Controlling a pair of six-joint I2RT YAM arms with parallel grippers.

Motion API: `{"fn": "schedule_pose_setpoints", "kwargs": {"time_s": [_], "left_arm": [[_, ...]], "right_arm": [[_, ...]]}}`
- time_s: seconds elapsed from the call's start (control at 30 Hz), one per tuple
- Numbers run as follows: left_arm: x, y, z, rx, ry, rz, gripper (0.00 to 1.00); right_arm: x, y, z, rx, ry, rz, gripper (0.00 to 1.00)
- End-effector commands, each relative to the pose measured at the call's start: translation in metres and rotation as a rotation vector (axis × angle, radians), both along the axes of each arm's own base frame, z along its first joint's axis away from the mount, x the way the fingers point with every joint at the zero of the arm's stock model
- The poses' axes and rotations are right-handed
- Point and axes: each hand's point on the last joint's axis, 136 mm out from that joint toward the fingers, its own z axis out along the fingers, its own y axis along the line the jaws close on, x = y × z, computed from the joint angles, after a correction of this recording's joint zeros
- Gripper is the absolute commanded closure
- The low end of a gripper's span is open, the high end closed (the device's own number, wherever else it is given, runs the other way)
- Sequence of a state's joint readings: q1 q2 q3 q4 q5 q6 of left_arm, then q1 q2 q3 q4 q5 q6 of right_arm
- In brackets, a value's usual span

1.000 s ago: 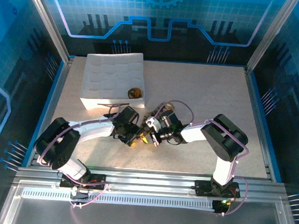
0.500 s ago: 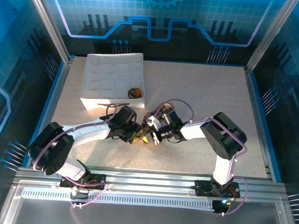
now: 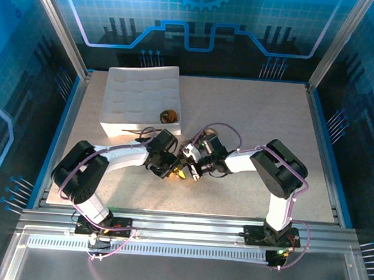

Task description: Roll the socks

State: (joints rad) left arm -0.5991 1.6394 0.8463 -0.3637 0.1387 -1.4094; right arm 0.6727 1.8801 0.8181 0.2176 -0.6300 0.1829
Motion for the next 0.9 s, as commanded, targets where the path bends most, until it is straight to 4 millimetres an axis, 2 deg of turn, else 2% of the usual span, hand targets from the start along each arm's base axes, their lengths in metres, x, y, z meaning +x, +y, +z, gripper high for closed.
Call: {"fn": "schedule_pose_setpoints", "kwargs": {"time_s": [0.0,0.07,0.23,0.33,0.4,0.5,0.63,0.77,0.87], "left_arm": [[-0.051,0.028,-0.03,0.139,0.227,-0.019,0.95],[-0.067,0.038,-0.029,0.164,0.279,-0.01,1.0],[-0.104,0.055,-0.024,0.16,0.363,0.052,1.0],[-0.116,0.061,-0.022,0.15,0.385,0.123,1.0],[-0.116,0.06,-0.022,0.146,0.392,0.16,1.0],[-0.11,0.056,-0.022,0.155,0.41,0.179,1.0],[-0.104,0.053,-0.019,0.187,0.441,0.187,1.0],[-0.103,0.054,-0.018,0.196,0.459,0.195,1.0],[-0.102,0.055,-0.019,0.186,0.477,0.183,1.0]], "right_arm": [[-0.038,-0.049,-0.066,-0.281,0.185,-0.008,1.0],[-0.039,-0.046,-0.065,-0.286,0.166,0.034,1.0],[-0.061,-0.026,-0.05,-0.27,0.055,0.236,1.0],[-0.068,-0.016,-0.034,-0.208,-0.061,0.277,0.86],[-0.067,-0.011,-0.016,-0.162,-0.179,0.276,0.73],[-0.067,-0.007,0.013,-0.121,-0.429,0.276,0.61],[-0.069,-0.007,0.042,-0.112,-0.747,0.248,0.5],[-0.066,-0.01,0.039,-0.262,-0.942,0.253,0.49],[-0.061,-0.003,0.04,-0.296,-1.031,0.259,0.5]]}}
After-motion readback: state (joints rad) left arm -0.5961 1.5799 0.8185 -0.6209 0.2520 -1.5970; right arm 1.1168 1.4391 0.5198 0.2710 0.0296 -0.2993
